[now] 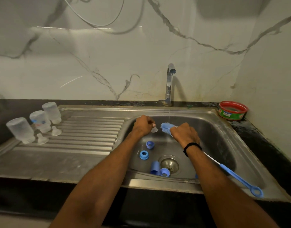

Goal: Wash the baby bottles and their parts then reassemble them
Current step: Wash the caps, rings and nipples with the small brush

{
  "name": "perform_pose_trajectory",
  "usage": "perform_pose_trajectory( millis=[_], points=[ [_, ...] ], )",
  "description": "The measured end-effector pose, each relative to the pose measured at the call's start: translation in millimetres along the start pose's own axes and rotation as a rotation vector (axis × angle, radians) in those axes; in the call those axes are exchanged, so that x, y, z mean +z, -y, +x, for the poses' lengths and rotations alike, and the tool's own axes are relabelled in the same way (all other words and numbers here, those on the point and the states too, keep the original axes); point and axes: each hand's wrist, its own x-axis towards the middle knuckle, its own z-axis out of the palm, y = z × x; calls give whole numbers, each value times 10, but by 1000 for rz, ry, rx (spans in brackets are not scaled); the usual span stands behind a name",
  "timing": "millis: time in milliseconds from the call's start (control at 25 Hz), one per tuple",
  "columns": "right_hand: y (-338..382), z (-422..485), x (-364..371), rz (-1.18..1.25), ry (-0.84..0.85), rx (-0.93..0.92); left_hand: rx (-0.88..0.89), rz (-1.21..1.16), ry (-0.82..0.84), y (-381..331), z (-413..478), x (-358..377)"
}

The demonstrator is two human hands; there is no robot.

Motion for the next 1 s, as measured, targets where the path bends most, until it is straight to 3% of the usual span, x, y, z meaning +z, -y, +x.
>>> perform_pose_trajectory(
  millis=[360,680,1000],
  points=[
    [360,-195,18,-92,-3,-196,-16,13,-110,-62,-325,-417],
    [1271,-648,349,-36,92,-412,-151,71,-315,414,-564,-1425],
    [2115,-985,940,57,215,-483,-409,286,-213,1349,-519,-2780]
  ],
)
